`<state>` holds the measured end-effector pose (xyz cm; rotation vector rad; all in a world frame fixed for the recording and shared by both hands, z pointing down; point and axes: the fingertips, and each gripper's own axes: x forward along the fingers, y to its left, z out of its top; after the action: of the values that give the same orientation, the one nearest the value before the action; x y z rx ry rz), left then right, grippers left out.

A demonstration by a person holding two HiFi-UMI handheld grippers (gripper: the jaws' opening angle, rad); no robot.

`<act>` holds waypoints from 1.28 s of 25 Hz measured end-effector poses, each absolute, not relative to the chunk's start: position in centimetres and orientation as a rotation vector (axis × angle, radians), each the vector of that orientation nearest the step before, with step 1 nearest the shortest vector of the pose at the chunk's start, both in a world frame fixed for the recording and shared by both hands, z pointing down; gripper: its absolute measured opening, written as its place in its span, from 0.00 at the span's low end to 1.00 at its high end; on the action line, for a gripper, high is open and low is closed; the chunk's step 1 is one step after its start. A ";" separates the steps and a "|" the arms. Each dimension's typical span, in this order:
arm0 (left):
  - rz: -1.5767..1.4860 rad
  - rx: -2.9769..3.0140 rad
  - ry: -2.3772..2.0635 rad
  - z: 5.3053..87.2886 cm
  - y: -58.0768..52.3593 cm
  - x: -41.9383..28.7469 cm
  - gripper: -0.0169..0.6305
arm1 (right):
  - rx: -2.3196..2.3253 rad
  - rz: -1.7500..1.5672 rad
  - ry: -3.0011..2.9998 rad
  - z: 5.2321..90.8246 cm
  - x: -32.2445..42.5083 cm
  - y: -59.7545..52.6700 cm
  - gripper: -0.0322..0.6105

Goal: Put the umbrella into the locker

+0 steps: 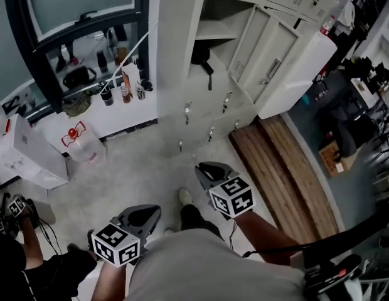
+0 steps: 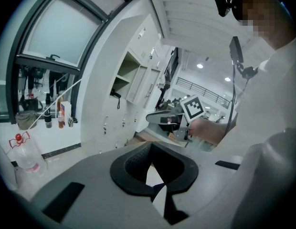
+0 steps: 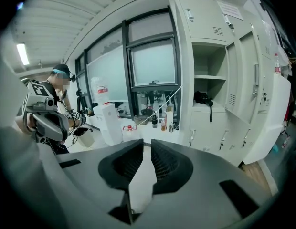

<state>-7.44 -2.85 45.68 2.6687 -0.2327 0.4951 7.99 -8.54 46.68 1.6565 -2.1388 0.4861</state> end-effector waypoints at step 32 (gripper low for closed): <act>0.550 2.627 -0.201 47.6 -4.5 -4.8 0.04 | 1.583 0.473 -2.194 48.2 7.3 -9.4 0.09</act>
<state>-4.84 -4.46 47.65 2.6268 -0.2006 0.5498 7.31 -9.37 48.20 1.5830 -2.1944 0.4726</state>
